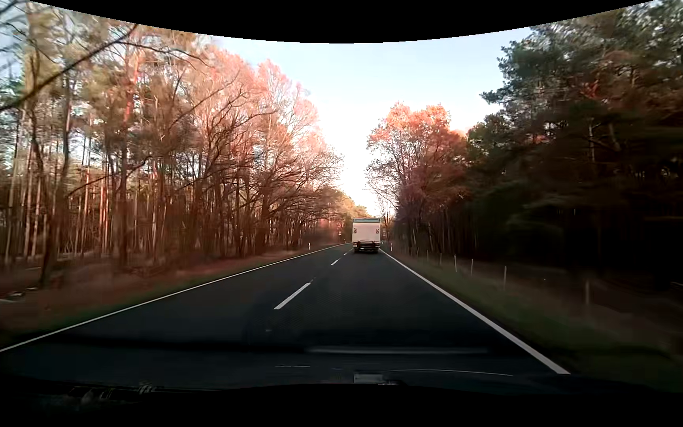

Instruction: Follow the waypoints while adhering to traffic rules and regulations

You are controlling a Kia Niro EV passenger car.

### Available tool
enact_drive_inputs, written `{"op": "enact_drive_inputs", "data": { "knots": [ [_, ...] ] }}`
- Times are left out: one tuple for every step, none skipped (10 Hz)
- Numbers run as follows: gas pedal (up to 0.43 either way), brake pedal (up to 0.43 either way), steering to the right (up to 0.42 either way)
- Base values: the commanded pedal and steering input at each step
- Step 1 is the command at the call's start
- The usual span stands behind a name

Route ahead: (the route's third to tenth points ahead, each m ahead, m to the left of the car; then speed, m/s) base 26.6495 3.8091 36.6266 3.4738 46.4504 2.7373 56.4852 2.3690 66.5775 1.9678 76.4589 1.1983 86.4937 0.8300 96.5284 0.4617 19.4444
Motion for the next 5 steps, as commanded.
{"op": "enact_drive_inputs", "data": {
  "knots": [
    [0.150, 0.000, -0.001],
    [0.150, 0.000, -0.001],
    [0.150, 0.000, -0.001],
    [0.150, 0.000, -0.001],
    [0.150, 0.000, -0.001]
  ]
}}
